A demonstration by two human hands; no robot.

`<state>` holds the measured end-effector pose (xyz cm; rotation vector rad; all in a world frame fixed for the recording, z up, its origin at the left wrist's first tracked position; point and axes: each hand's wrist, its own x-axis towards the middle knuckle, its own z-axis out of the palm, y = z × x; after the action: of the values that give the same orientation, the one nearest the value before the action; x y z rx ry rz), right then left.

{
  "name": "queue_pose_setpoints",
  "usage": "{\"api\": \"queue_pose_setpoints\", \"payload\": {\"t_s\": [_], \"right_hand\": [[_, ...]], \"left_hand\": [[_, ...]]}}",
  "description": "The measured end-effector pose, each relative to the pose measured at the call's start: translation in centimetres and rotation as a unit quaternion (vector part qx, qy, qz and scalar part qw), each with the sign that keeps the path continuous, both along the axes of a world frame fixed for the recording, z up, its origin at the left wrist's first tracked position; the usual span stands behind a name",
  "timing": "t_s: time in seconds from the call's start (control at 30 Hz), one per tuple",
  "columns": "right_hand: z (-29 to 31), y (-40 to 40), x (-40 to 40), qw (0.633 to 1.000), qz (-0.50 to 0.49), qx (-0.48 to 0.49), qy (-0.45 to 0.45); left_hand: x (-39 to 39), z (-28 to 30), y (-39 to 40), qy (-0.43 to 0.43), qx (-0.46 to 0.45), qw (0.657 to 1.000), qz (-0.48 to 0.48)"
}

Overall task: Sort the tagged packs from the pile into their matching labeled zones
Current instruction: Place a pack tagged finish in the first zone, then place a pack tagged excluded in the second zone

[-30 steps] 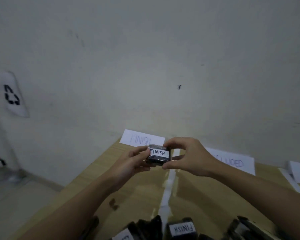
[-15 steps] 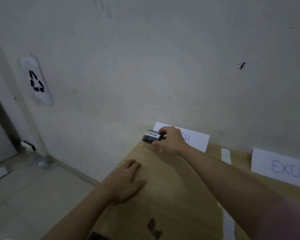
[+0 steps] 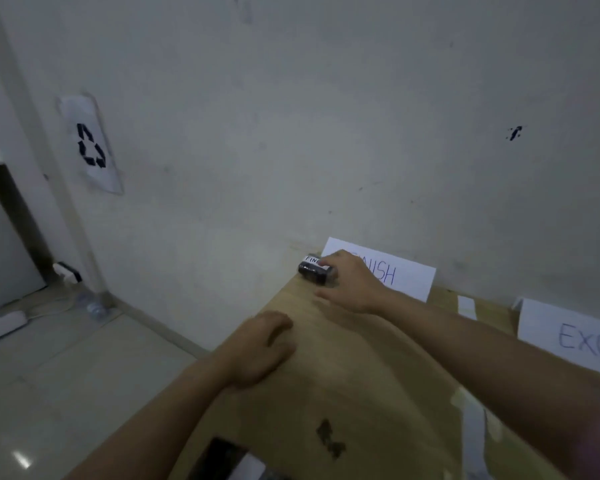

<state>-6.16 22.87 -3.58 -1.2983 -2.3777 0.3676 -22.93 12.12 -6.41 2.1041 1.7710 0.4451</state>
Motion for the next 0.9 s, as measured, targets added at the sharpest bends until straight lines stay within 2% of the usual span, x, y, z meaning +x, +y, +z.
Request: {"api": "queue_pose_setpoints", "payload": {"t_s": [0.07,0.17,0.27,0.43,0.53,0.6,0.73,0.9], "right_hand": [[1.0,-3.7,0.0,0.997,0.078,0.015,0.001],[1.8,-9.8,-0.1,0.979,0.200,-0.029,-0.029],[2.1,-14.5,-1.1,0.961,0.253,-0.087,-0.071],[2.1,-18.4,-2.9,0.957,0.196,-0.176,-0.118],[2.2,-19.3,-3.2,0.961,0.159,-0.207,-0.097],[2.8,-19.7,-2.8,0.954,0.113,-0.267,-0.072],[4.9,-20.4,-0.5,0.922,0.067,-0.381,0.017],[7.9,-20.6,5.3,0.918,-0.007,-0.360,0.168]], "left_hand": [[-0.9,1.0,-1.2,0.000,-0.001,1.000,0.011],[-2.3,1.9,-3.7,0.027,-0.009,1.000,-0.006],[-3.6,2.4,-6.3,0.047,0.002,0.999,-0.014],[-4.7,3.1,-10.0,0.007,0.028,1.000,0.008],[-5.1,3.1,-11.6,-0.026,0.033,0.999,0.024],[-5.2,3.0,-12.1,-0.066,0.026,0.997,0.042],[-4.5,3.6,-12.9,-0.184,-0.015,0.980,0.072],[-2.1,5.2,-12.3,-0.295,0.001,0.952,0.077]]}}
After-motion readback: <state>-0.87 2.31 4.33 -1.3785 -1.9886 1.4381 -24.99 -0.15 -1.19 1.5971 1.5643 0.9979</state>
